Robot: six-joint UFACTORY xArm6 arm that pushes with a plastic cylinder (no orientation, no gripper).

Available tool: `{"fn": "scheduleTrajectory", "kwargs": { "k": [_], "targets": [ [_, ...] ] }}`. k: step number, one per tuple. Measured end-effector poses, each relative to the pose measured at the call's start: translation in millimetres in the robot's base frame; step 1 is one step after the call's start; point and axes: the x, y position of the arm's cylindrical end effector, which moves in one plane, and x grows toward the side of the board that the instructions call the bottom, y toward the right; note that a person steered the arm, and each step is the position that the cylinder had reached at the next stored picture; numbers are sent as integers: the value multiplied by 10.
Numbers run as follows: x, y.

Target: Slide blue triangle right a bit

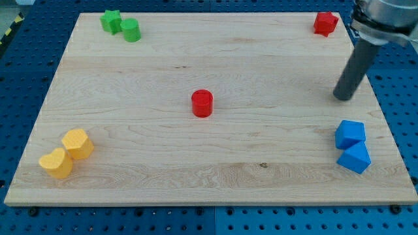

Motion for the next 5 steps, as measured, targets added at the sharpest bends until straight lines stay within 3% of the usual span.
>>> {"fn": "scheduleTrajectory", "kwargs": {
  "k": [2, 3, 4, 5],
  "targets": [
    [259, -768],
    [1038, -768],
    [1388, -768],
    [1362, -768]
  ]
}}
